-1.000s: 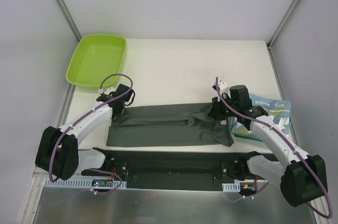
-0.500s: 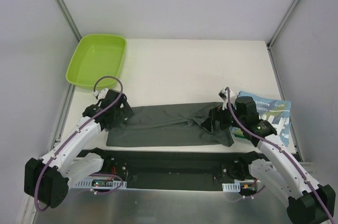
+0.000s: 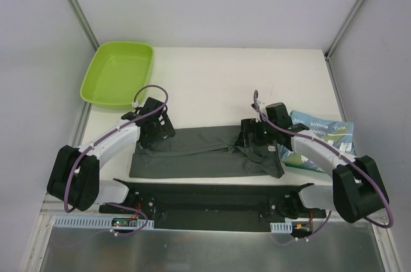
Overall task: Fold and stack the t-shirts
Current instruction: Fold the other side of the tshirt into a rectangle
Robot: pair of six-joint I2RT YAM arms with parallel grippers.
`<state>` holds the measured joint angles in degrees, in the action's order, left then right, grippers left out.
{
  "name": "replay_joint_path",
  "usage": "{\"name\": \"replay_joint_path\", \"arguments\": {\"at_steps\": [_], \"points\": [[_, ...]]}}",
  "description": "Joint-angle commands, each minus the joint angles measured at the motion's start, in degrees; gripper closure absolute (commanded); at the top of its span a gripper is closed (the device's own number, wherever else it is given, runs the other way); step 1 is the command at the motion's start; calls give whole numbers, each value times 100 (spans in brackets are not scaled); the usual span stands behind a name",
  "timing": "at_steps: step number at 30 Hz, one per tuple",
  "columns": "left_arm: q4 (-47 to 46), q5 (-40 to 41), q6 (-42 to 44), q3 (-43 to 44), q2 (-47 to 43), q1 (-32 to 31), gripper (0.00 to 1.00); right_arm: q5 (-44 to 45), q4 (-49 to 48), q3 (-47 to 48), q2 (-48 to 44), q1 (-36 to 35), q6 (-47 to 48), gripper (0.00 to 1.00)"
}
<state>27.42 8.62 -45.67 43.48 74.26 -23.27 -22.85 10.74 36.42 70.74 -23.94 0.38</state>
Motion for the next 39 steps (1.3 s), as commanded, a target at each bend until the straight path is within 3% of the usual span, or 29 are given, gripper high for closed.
{"name": "replay_joint_path", "arguments": {"at_steps": [1,9,14,22,27,32,35,39], "points": [[-9,201,164,21,106,102,1,-193,-415,330,422,-163,-82,4],[440,658,58,-700,-350,885,1,-527,-362,313,468,-610,164,4],[484,676,67,-798,-684,903,1,-247,85,260,37,-1208,234,4],[694,834,32,-561,-869,912,1,351,718,75,-596,-2149,-407,4],[817,878,84,-297,-983,903,1,806,885,40,-1017,-2211,-521,4],[800,615,85,-121,-1019,903,1,2458,1053,128,-1528,-2124,-478,4],[695,273,76,-112,-931,842,1,2453,921,233,-1345,-1974,-425,4],[406,-53,128,-261,-721,753,1,1812,615,392,-686,-1938,-285,4]]}}
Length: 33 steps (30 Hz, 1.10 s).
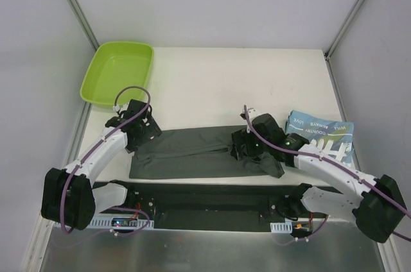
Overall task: Fold and stack the t-shirts
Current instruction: Fold the other side of the tshirt into a rectangle
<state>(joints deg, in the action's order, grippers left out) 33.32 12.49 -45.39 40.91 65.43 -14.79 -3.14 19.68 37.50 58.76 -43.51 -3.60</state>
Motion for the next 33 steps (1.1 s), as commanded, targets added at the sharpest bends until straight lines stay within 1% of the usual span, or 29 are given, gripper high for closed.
{"name": "replay_joint_path", "arguments": {"at_steps": [1,5,7,9,11,15,18,20,22,25,28,31,33], "points": [[-255,-510,118,-38,207,-95,1,-283,-289,337,687,18,174,4],[-388,-546,118,-162,470,-95,1,-345,-281,521,1373,18,316,4],[-414,-520,153,-197,550,-95,1,-660,-246,574,1593,18,316,4],[-432,-458,162,-223,620,-95,1,-1082,-228,548,1682,-105,316,4],[-449,-397,170,-232,681,-95,1,-1311,-175,505,1656,-315,246,4],[-449,-335,214,-206,787,-95,1,-1541,157,478,1446,-869,78,4],[-458,-300,223,-188,831,-95,1,-1234,588,504,1138,-1151,43,4],[-458,-291,223,-179,857,-95,1,-1058,729,504,901,-1178,26,4],[-449,-300,232,-179,875,-95,1,-682,913,531,708,-1186,52,4],[-441,-291,250,-197,884,-95,1,625,1379,697,523,-1178,-79,4],[-449,-221,241,-223,849,-95,1,1323,1433,776,417,-1169,-159,4],[-449,-212,241,-232,858,-95,1,1806,1424,794,443,-1012,-124,4],[-449,-186,250,-232,893,-95,1,1861,1416,794,513,-652,-290,4]]}}
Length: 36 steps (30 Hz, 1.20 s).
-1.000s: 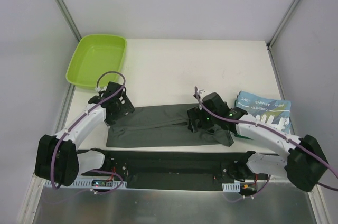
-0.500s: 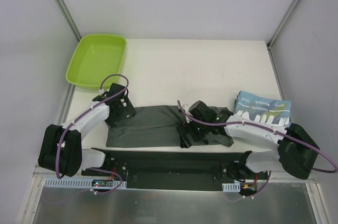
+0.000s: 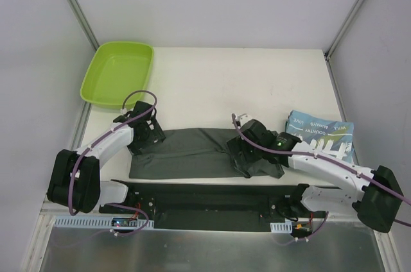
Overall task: Fold and stack the t-shirts
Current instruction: Fold the other side of the tshirt into a rectangle
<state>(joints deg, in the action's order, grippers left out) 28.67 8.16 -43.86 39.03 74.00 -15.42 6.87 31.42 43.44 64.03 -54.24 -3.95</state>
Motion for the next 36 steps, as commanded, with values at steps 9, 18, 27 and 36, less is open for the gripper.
{"name": "replay_joint_path", "arguments": {"at_steps": [9,18,27,36], "points": [[16,361,97,-27,299,-5,1,281,172,331,478,2328,-905,4],[16,440,123,-27,352,48,1,77,-258,341,1278,3033,-915,12],[16,440,140,0,414,57,1,-90,-716,305,1463,3279,-801,44],[25,511,149,17,519,57,1,94,-795,489,1639,3578,-608,99]]}}
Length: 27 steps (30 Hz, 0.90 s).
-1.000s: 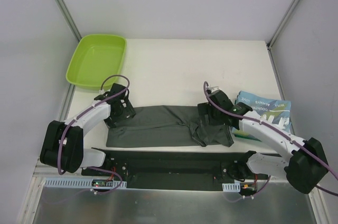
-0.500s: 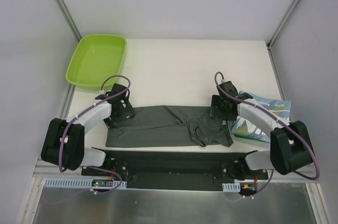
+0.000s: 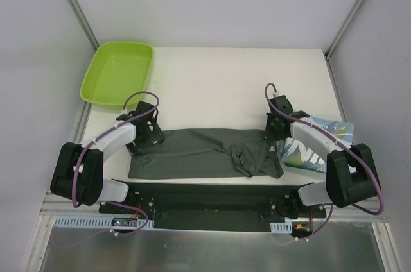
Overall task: Fold and stack the t-shirts
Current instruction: Fold the other side of the tshirt into a rectangle
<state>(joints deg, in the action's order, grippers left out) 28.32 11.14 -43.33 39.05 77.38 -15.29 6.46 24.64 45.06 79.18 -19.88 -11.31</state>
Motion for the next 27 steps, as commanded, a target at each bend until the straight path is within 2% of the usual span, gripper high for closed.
{"name": "replay_joint_path", "arguments": {"at_steps": [1,11,13,14,16,17,19,24,25,26,27], "points": [[60,214,106,24,207,44,1,128,-118,398,159,177,199,99],[86,275,106,42,382,105,1,49,-153,1294,1204,573,998,99],[86,284,114,59,391,114,1,57,-162,1470,1415,590,1078,95],[86,275,114,68,391,105,1,22,-170,1540,1486,590,1087,85],[86,231,114,68,383,105,1,-170,-13,1646,1583,590,1087,58],[86,205,114,68,383,105,1,-276,14,1629,1548,590,1087,48],[86,205,123,77,374,105,1,-382,14,1472,1321,590,1087,39],[78,143,123,50,304,105,1,-584,5,883,223,520,903,25],[86,143,114,59,295,105,1,-880,-12,751,-92,494,850,21],[78,135,106,59,286,105,1,-1092,-73,593,-313,459,815,15],[78,117,106,59,269,105,1,-1320,-117,409,-463,415,806,4]]}}
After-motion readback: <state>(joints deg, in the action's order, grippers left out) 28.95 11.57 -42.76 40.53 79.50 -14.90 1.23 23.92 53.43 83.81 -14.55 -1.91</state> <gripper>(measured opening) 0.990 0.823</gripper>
